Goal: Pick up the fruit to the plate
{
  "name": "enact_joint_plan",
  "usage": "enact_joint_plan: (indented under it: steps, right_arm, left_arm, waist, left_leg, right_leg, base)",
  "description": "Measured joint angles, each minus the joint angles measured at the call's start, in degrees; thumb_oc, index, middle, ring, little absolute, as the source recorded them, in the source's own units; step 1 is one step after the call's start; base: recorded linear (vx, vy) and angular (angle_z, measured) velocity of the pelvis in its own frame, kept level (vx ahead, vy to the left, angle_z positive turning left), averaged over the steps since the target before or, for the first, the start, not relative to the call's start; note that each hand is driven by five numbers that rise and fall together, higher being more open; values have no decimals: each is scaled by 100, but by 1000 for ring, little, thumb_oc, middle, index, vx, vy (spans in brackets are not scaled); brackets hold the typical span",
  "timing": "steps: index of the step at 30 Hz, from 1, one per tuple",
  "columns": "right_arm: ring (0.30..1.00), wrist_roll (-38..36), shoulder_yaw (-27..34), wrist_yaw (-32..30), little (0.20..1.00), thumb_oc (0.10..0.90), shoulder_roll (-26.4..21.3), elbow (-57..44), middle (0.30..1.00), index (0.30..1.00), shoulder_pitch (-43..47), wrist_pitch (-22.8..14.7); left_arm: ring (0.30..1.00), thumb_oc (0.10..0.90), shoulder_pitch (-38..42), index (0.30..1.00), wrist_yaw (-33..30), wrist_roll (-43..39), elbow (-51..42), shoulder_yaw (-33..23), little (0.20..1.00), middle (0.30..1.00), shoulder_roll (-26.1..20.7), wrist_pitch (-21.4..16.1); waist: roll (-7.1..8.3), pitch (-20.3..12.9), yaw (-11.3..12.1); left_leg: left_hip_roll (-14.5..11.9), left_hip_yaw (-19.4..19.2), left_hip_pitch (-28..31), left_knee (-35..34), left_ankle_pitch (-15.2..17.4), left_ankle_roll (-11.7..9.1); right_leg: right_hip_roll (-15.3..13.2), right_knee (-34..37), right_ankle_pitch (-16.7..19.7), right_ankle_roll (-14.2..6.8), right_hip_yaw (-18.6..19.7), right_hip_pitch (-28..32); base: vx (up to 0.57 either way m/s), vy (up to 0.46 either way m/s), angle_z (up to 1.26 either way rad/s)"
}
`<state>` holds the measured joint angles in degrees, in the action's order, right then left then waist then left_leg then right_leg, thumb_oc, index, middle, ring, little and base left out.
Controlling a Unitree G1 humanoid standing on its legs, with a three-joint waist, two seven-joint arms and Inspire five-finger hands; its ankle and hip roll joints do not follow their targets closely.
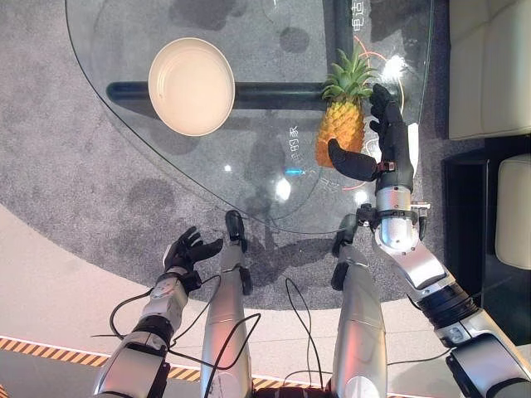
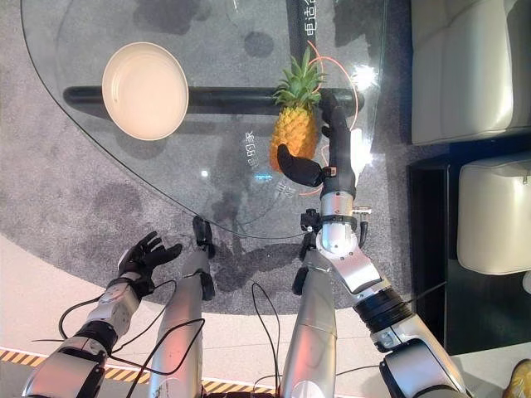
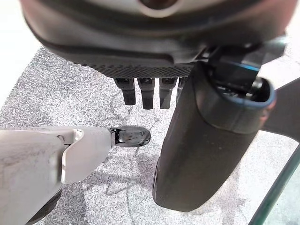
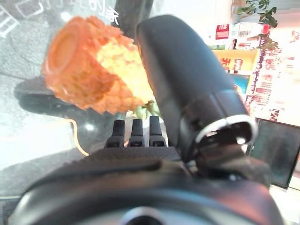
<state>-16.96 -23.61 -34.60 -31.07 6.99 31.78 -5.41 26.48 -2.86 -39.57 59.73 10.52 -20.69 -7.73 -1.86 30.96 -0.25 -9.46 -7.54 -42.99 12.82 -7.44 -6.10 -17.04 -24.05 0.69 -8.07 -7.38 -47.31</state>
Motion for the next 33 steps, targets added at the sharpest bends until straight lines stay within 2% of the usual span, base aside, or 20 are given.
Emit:
enact_joint_plan:
  steps: [9,18,24,33]
  right_arm:
    - [900,-344,-102,72,900,800,0,25,900,900,3,193]
    - [900,-351,-110,60,900,800,-8,47,900,900,36,345]
    - [900,-352,-155,5,900,800,23,285,900,900,142,493]
    - [900,-351,-191,-176,900,800,125,300,900,900,163,500]
  left_arm:
    - [900,800,0,900,0,0,0,5,900,900,0,3]
    - [900,800,0,900,0,-1,-8,19,900,900,0,19]
    - [900,800,-58,900,-2,0,-32,32,900,900,5,29]
    - [900,800,-175,900,-1,0,-117,48,900,900,9,111]
  waist:
    - [0,0,0]
    - [-1,-1,1]
    - [-21,-10,16]
    - [-33,-12,12]
  left_leg:
    - [1,3,22,0,-7,7]
    - [-1,10,30,-4,-14,1]
    - [6,18,200,-104,-39,3]
    - [-7,23,225,-173,-89,-68]
  right_leg:
    - [-8,-56,-12,1,2,2]
    - [-10,-77,-23,7,-1,3]
    - [-43,-208,-166,27,-8,72]
    - [-35,-295,-225,29,-19,42]
  base:
    - [0,0,0]
    - [0,0,0]
    - [19,0,3]
    - [2,1,0]
